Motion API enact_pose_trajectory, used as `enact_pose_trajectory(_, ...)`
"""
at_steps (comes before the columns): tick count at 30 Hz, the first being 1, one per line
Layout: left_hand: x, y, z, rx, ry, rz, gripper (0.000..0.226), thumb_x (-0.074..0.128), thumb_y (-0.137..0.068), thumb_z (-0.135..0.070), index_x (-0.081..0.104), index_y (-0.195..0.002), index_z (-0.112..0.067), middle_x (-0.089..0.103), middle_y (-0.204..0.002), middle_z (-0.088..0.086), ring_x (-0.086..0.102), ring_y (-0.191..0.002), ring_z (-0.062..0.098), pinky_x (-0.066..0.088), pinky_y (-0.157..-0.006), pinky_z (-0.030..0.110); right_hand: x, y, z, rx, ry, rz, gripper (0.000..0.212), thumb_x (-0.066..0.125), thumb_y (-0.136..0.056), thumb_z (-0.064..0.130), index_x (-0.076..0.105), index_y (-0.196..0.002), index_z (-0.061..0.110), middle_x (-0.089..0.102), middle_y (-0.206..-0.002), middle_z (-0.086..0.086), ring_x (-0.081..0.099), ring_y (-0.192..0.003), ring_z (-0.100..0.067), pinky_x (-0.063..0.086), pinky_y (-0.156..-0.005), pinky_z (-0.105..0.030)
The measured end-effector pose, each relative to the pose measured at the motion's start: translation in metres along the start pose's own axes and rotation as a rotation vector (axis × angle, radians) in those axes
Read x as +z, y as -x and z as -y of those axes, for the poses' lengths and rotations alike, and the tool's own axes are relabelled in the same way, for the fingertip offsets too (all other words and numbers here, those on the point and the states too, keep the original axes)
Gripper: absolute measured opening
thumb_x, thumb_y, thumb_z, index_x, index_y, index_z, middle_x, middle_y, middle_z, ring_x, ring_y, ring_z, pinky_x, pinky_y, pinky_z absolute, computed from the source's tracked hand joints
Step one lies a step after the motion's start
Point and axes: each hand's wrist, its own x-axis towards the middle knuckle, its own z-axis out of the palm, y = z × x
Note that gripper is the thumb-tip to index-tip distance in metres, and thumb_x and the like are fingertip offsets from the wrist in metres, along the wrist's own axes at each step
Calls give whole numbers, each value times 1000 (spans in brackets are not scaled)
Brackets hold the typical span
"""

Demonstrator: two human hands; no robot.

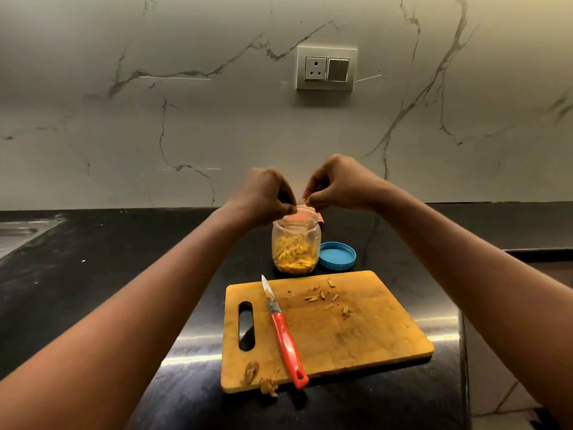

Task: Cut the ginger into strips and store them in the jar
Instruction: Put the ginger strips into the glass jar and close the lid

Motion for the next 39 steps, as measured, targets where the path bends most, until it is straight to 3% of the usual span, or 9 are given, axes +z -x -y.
enact_pose_trajectory(5,0,-9,2,-79,19,68,20,80,-79,-17,76,-98,-10,74,-91,1,62,-59,-1,48,-49,11,14,-13,-1,-15,125,27,11,71,-82,10,74,-93,11,71,-84,1,68,-69,-4,53,-58,-12)
enact_pose_trajectory(11,-5,-5,6,-83,87,61,18,80,-80,-14,77,-97,-10,74,-89,-1,67,-66,1,53,-57,12,15,-9,2,-56,160,-17,12,72,-81,8,74,-92,12,69,-81,4,66,-68,-2,52,-59,-11)
enact_pose_trajectory(16,-11,19,1,49,121,0,12,77,-83,-20,76,-92,-13,73,-82,-5,65,-61,-2,54,-60,16,4,20,1,-137,160,-126,10,72,-80,10,74,-88,14,69,-80,4,64,-69,-2,52,-62,-11)
enact_pose_trajectory(20,-3,57,-9,69,228,198,15,75,-84,-20,75,-98,-14,74,-91,-7,70,-79,0,59,-73,18,8,61,-10,-62,134,16,12,69,-82,9,73,-91,16,68,-83,8,65,-74,-4,55,-68,-14)
enact_pose_trajectory(24,27,79,-21,34,49,466,35,77,-82,-33,72,-112,-17,72,-102,-6,66,-89,3,58,-80,21,44,83,-26,26,232,129,18,63,-87,10,72,-97,22,64,-93,12,61,-85,-3,54,-75,-18)
enact_pose_trajectory(27,41,83,-25,12,32,475,46,79,-78,-39,68,-117,-16,71,-104,-4,65,-88,5,56,-76,18,69,87,-32,42,269,178,30,58,-89,8,68,-113,22,65,-108,8,60,-99,-7,49,-89,-22)
enact_pose_trajectory(30,42,84,-26,9,38,427,43,79,-80,-37,70,-116,-15,71,-103,-4,65,-86,6,56,-76,18,83,89,-34,32,312,139,36,59,-88,9,64,-120,25,63,-117,7,55,-109,-10,43,-100,-29)
enact_pose_trajectory(35,43,87,-24,-15,137,414,34,79,-82,-25,72,-114,-16,72,-103,-5,65,-87,4,56,-77,16,84,105,-19,-28,269,102,30,57,-91,14,65,-118,25,59,-106,6,47,-93,-4,45,-92,-27)
enact_pose_trajectory(39,33,86,-17,-63,251,413,23,78,-81,-11,75,-102,-19,72,-95,-7,68,-89,4,59,-82,24,69,113,-11,-38,246,197,28,55,-89,7,68,-108,21,63,-97,12,55,-85,-4,46,-78,-13)
